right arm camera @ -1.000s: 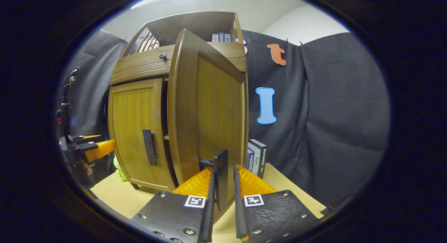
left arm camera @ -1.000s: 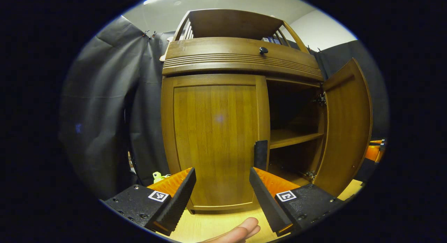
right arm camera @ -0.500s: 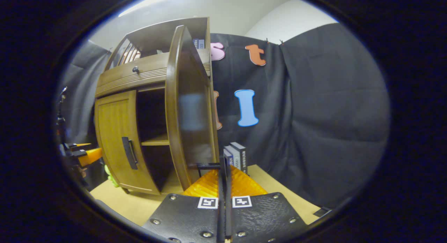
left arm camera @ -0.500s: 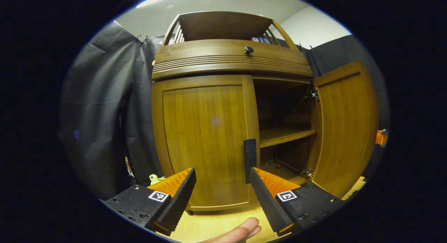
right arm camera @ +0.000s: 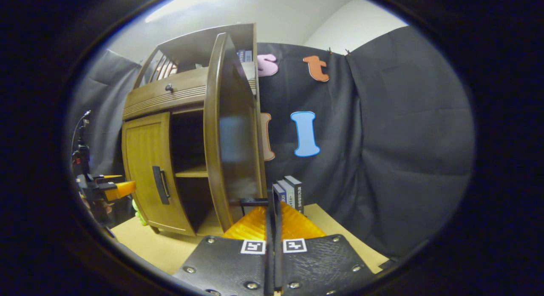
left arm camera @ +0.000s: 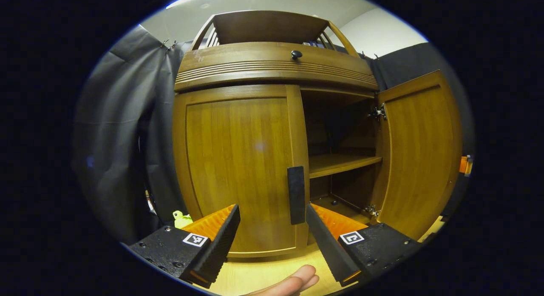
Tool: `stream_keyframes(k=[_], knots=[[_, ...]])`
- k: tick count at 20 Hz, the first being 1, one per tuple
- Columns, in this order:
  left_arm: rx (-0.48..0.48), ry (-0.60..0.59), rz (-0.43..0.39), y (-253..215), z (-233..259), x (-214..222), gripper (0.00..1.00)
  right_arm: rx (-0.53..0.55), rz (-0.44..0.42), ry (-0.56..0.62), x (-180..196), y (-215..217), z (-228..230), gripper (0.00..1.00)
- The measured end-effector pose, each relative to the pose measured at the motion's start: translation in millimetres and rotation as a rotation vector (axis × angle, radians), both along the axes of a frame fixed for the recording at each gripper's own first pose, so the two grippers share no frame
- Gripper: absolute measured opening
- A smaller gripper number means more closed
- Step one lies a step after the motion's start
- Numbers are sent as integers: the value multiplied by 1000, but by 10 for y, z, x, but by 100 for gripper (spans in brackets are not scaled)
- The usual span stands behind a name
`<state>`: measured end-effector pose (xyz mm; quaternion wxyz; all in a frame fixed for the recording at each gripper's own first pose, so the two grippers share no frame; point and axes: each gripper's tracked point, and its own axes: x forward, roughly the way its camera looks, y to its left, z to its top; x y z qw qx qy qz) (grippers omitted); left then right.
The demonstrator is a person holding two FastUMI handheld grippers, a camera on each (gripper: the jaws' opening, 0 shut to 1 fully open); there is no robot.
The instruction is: Open the right door of the double-door shoe cabinet with the right hand, and open the left door with the left hand.
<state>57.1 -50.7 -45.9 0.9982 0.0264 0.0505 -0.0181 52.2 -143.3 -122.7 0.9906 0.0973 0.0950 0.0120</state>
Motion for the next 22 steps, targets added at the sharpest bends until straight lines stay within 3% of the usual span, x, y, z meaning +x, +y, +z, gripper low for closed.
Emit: stream_keyframes(k=[4, 7, 10, 11, 12, 16, 17, 18, 21, 22], knots=[[-34, -30, -37, -131, -29, 208, 97, 14, -1, -5, -16, -42, -15, 1], [-48, -87, -67, -187, -23, 401, 99, -45, -23, 3, -91, -178, 4, 1], [-106, -93, -108, -310, -93, 591, 99, -73, -146, -10, -213, -591, 90, 1], [-123, -88, -118, -345, -131, 636, 97, -35, -166, -28, -273, -667, 154, 1], [-136, -95, -124, -362, -137, 671, 99, -1, -179, -51, -396, -672, 255, 10], [-173, -182, -100, -341, -63, 783, 92, -12, -205, -91, -609, -643, 280, 91], [-202, -214, -94, -351, -5, 824, 82, -19, -213, -98, -674, -617, 296, 81], [-219, -228, -110, -409, 24, 855, 72, -12, -214, -103, -745, -551, 327, 89], [-211, -179, -109, -407, -96, 887, 41, 42, -181, -124, -931, -206, 388, 92], [-218, -155, -100, -419, -152, 915, 43, 48, -162, -131, -1001, -64, 403, 91]])
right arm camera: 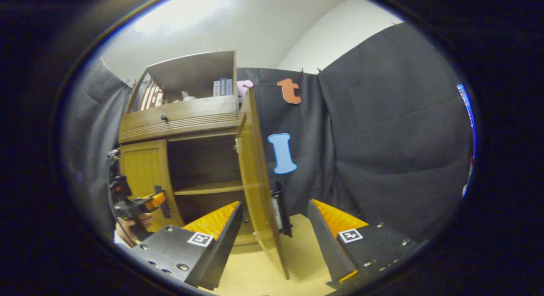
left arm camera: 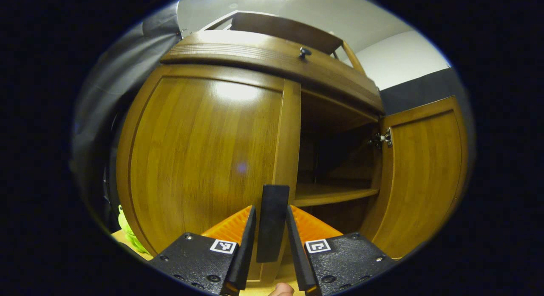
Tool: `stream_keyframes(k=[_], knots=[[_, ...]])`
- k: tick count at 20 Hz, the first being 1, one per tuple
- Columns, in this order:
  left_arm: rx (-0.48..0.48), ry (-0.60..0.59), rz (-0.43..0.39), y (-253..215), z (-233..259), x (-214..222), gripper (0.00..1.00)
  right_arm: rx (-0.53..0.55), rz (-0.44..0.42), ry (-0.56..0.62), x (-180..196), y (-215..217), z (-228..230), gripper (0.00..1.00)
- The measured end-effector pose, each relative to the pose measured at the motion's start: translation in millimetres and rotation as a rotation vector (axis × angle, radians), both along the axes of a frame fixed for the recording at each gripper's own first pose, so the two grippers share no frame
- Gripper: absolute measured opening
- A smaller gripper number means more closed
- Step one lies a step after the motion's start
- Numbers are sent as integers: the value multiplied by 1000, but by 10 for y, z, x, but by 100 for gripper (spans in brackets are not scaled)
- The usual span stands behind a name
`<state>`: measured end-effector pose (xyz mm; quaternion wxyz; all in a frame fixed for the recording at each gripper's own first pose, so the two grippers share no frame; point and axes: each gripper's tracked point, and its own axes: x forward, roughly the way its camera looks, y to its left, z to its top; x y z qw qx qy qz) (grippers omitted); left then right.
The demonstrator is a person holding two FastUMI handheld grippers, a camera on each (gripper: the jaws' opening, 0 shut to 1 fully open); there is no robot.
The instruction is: Open the right door of the double-door shoe cabinet with the right hand, and open the left door with the left hand.
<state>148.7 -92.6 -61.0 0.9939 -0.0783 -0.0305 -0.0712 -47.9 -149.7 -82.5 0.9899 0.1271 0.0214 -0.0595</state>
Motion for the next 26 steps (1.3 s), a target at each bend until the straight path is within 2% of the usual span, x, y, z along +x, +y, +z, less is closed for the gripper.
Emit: stream_keyframes(k=[2, 5, 8, 14, 19, 21, 23, 26], knots=[[13, 32, -3, -32, -81, 53, 47, -18, 36, -13, -130, 257, 42, 91], [84, 37, -12, -24, -89, 51, 34, -57, 67, -42, -308, 561, 169, 92], [151, 51, -18, -19, -107, 65, 35, -98, 67, -55, -480, 722, 213, 92], [150, 101, -93, -40, -109, -157, 31, -119, 72, -25, -764, 898, 69, 92], [132, 131, -152, -9, -80, -465, 32, -200, 64, -25, -1042, 897, 103, 91], [158, 139, -170, 20, -79, -631, 31, -192, 67, -16, -1087, 910, 82, 91], [139, 167, -184, 80, -58, -818, 31, -185, 76, -12, -1129, 915, 82, 91], [123, 186, -215, 200, -12, -1120, 32, -186, 28, -28, -1210, 766, 154, 90]])
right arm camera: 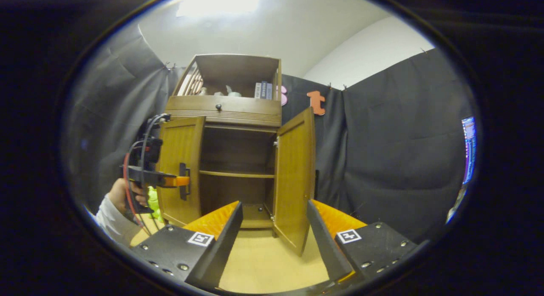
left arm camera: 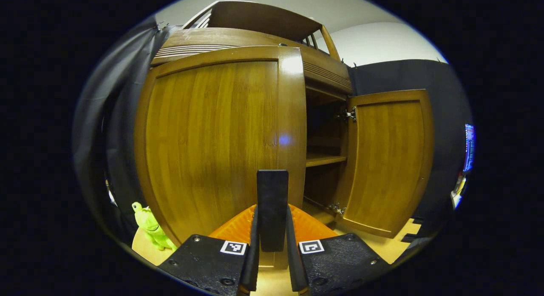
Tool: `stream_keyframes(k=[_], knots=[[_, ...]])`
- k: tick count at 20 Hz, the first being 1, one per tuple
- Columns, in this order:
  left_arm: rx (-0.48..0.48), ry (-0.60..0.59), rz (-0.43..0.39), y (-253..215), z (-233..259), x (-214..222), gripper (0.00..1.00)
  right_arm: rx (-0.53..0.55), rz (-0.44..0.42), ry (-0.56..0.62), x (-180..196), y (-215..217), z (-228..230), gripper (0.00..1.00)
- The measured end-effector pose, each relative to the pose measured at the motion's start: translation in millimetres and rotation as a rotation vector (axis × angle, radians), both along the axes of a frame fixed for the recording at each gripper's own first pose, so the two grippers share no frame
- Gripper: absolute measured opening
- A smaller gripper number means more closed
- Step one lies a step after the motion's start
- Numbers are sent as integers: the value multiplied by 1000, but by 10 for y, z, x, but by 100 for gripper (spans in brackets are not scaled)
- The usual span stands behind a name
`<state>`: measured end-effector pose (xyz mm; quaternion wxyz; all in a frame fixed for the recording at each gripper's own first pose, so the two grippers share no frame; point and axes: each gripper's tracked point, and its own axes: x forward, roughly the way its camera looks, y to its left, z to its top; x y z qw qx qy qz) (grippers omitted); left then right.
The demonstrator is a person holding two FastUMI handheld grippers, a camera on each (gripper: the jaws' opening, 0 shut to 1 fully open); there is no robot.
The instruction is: Open the right door of the double-door shoe cabinet with the right hand, and open the left door with the left hand.
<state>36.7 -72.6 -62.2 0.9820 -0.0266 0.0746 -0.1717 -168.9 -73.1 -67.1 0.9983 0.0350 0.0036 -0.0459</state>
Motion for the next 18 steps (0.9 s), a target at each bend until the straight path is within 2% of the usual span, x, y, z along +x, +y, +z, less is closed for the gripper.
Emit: stream_keyframes(k=[5, 13, 14, 17, 18], knots=[[13, 7, -32, 197, 39, -328, 31, 49, -15, -19, -72, -38, 38, 90], [14, 15, -6, 499, 73, -645, 31, 48, -21, -50, -124, -68, 126, 90], [11, 18, 3, 528, 76, -671, 31, 55, -24, -52, -142, -82, 123, 85], [2, 13, 38, 612, 84, -768, 31, 52, -21, -44, -148, -111, 98, 85], [10, 10, 48, 632, 91, -794, 31, 43, -22, -38, -152, -146, 97, 90]])
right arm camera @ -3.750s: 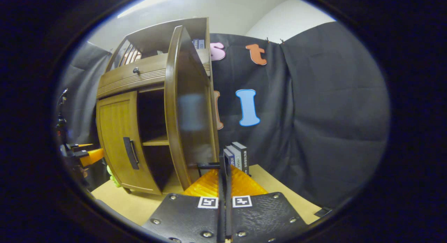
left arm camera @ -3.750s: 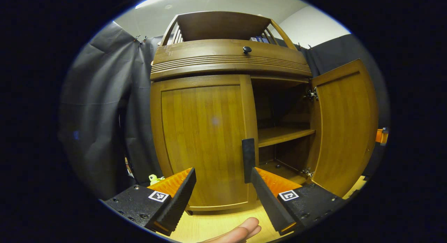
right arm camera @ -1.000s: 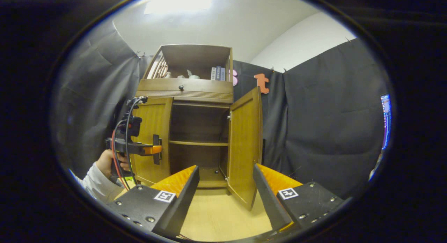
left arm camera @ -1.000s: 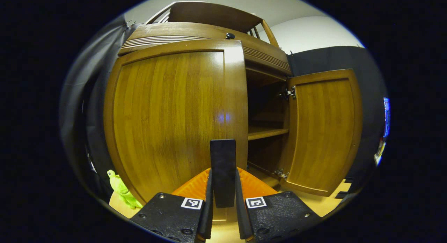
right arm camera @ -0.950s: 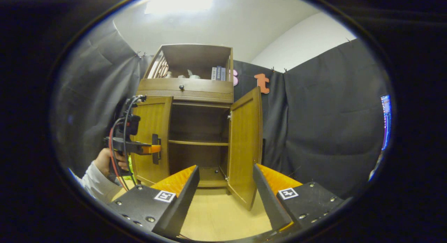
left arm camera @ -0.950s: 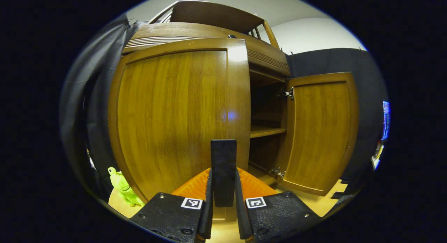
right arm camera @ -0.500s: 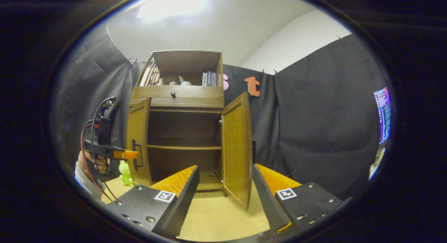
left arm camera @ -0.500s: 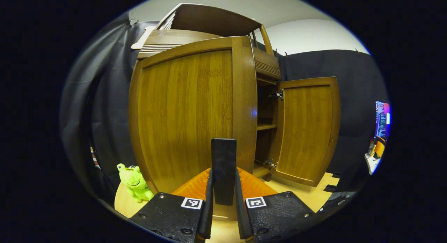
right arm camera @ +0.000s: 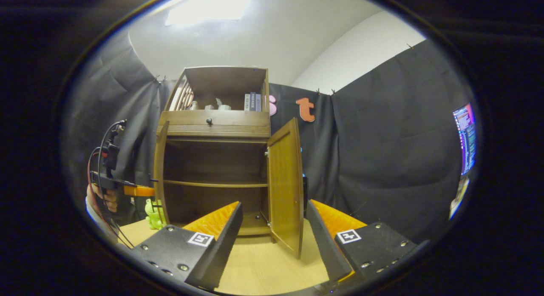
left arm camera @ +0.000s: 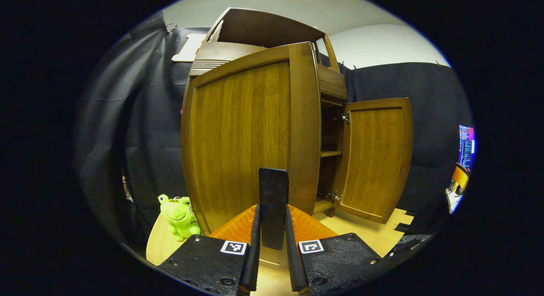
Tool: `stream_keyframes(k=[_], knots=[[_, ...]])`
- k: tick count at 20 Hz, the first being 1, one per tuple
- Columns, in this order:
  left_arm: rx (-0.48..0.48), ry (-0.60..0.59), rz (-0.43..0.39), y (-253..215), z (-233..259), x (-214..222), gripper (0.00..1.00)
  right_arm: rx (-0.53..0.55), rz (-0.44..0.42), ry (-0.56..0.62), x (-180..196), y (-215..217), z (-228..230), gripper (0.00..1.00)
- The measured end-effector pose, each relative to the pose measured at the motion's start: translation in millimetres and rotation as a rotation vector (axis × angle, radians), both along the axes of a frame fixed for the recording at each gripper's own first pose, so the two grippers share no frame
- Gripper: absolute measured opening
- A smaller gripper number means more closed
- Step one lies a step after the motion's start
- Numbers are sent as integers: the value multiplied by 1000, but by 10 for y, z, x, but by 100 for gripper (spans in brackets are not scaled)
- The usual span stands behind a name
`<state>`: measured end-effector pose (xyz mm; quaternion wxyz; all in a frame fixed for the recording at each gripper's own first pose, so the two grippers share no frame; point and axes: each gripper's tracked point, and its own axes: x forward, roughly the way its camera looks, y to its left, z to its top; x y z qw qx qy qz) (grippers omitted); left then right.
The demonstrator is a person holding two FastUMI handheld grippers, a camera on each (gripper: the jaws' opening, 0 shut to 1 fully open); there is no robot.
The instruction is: Open the right door of the double-door shoe cabinet with the right hand, and open the left door with the left hand.
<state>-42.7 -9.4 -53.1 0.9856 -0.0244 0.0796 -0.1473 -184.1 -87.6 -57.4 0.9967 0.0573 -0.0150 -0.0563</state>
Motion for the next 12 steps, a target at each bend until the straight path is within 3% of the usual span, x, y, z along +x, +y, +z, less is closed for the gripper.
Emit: stream_keyframes(k=[5, 6, 7, 8, 9, 12], knots=[[16, -8, 59, 163, -10, -174, 30, 18, -1, -16, 51, -61, 69, 90], [23, -15, 71, 199, 4, -169, 27, 22, 4, -14, 69, -43, 35, 85], [31, -8, 78, 235, -7, -217, 25, 22, 12, -11, 86, -18, -1, 90], [35, -9, 86, 271, -9, -227, 24, 21, 26, -7, 97, 19, -28, 85], [42, -8, 95, 313, -5, -248, 24, 23, 36, -4, 106, 52, -57, 89], [48, -13, 137, 461, -8, -302, 22, 44, 64, 2, 136, 136, -115, 90]])
